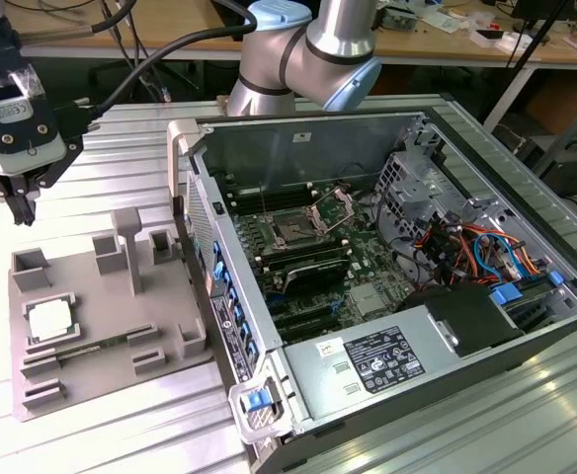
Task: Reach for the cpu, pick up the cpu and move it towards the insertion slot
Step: 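Reach for the cpu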
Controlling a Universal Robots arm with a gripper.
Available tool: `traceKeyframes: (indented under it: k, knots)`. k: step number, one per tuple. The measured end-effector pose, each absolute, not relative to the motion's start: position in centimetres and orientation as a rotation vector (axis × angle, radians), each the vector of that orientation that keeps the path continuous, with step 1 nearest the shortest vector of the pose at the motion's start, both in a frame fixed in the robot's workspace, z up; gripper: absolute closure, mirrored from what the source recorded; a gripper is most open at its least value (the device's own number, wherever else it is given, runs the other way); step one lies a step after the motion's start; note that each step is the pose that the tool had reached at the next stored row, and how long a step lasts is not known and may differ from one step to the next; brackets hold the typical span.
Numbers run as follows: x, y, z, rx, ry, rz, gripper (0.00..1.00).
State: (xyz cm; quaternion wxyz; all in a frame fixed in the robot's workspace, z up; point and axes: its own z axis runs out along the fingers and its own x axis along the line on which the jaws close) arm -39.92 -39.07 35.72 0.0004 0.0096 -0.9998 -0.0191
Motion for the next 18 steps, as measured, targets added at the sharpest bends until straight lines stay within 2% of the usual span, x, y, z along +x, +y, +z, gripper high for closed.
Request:
traceKeyframes:
  k: [18]
  knots:
    - [-40.38, -39.07, 35.20, 0.030, -3.140, -0.060, 0.89]
